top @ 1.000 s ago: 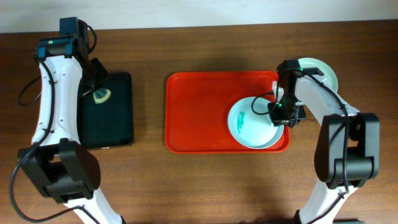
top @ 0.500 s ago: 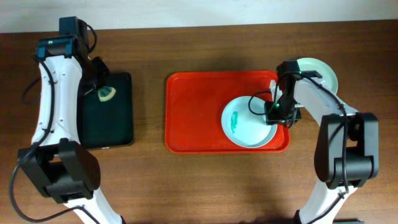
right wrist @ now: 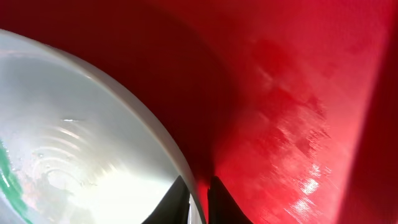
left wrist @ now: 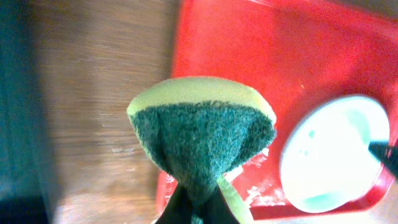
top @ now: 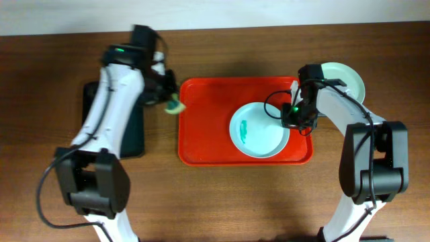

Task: Clean dirty plates on tray and stack at the side
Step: 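Scrub the last plate with the sponge in the left gripper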

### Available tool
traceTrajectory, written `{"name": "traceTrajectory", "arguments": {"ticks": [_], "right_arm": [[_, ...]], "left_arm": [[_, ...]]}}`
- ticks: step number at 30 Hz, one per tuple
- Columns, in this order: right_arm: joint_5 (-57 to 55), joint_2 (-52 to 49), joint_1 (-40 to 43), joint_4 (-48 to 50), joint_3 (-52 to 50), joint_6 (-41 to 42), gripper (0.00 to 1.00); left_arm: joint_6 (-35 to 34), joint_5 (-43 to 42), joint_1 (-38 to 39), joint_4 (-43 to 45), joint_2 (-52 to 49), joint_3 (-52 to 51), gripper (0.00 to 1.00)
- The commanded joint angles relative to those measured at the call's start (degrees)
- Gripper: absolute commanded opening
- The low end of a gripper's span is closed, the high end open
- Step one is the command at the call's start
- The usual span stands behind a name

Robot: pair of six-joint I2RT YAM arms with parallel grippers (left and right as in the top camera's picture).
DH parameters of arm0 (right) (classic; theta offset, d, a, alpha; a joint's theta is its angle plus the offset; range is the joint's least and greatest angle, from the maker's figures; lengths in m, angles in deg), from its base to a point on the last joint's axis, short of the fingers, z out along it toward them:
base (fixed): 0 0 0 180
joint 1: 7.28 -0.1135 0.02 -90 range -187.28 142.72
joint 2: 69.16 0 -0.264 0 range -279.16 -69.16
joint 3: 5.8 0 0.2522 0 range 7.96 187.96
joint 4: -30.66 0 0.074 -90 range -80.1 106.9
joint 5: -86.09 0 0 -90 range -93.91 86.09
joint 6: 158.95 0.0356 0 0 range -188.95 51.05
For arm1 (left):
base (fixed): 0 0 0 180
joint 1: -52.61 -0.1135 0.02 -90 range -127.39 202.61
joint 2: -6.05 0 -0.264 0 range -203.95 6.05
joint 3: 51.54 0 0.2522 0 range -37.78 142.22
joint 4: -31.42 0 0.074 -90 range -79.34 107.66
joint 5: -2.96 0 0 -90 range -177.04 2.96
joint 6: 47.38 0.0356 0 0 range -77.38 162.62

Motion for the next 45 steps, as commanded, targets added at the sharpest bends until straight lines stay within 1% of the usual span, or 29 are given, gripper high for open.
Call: {"name": "traceTrajectory", "arguments": {"ticks": [1,3,4,6,9,12,19,24,28,34,36,39,41,43,45], "right_arm": [[2.2,-1.6,-2.9,1.6,-0.6,1.1,0.08],[2.2,-2.6,-5.0,3.5,-0.6,2.8,0.07],[2.2,-3.2,-6.1,4.5,-0.6,4.1,0.04],[2.2,-3.9,-7.6,5.7,-0.6,6.7,0.04],[2.6,-4.4,-9.9,7.6,-0.6,6.7,0.04],[2.7,-4.4,-11.6,9.5,-0.6,6.3,0.05],[3.3,-4.4,-11.6,10.3,-0.6,6.3,0.05],[3.3,-4.4,-11.6,10.6,-0.6,6.4,0.05],[3.3,-4.4,-11.6,10.7,-0.6,6.4,0.05],[3.3,-4.4,-11.6,10.6,-0.6,6.4,0.05],[3.3,-4.4,-11.6,10.6,-0.6,6.3,0.05],[3.3,-4.4,-11.6,10.6,-0.6,6.3,0.05],[3.2,-4.4,-11.6,10.6,-0.6,6.3,0.05],[3.1,-4.4,-11.6,10.6,-0.6,6.3,0.05],[3.1,-4.5,-11.6,10.6,-0.6,6.3,0.04]], "left_arm": [[-2.2,-1.4,6.4,3.5,-0.3,-5.3,0.0],[-4.3,-1.5,9.9,6.7,-0.4,-8.0,0.0],[-5.3,-1.5,11.6,9.0,-0.4,-9.5,0.0],[-6.4,-1.5,13.9,12.2,-0.4,-11.8,0.0],[-6.8,-1.3,16.0,17.3,-0.4,-15.1,0.0],[-6.8,-1.1,16.1,22.0,-0.4,-17.5,0.0],[-6.8,2.4,16.0,28.9,-0.4,-20.9,0.0],[-7.3,2.4,16.0,35.8,-0.6,-23.2,0.0],[-7.5,2.4,16.0,39.1,-2.3,-23.6,0.0],[-7.4,4.8,16.0,39.4,-7.2,-23.6,0.0],[-7.0,7.3,15.8,38.4,-8.5,-23.6,0.0],[-5.6,15.8,14.3,34.5,-8.3,-23.3,0.0],[-5.3,20.7,12.3,29.1,-8.3,-21.0,0.0],[-5.3,22.0,11.1,26.1,-8.3,-18.7,0.0],[-5.3,20.1,9.7,21.9,-8.3,-13.8,0.0]]}}
